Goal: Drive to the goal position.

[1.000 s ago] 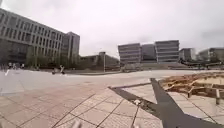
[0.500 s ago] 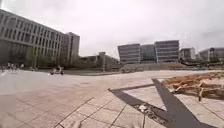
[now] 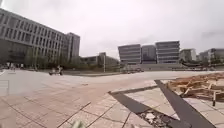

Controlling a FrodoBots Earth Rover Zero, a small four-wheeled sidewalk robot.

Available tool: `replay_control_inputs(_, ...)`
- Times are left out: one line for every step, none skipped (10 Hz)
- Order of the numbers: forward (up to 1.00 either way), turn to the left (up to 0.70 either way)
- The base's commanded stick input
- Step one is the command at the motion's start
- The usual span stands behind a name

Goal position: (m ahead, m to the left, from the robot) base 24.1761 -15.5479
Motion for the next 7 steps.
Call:
replay_control_inputs(0.7,0.0)
replay_control_inputs(0.7,0.0)
replay_control_inputs(0.7,0.0)
replay_control_inputs(0.7,0.0)
replay_control_inputs(0.7,0.0)
replay_control_inputs(0.7,0.0)
replay_control_inputs(0.7,0.0)
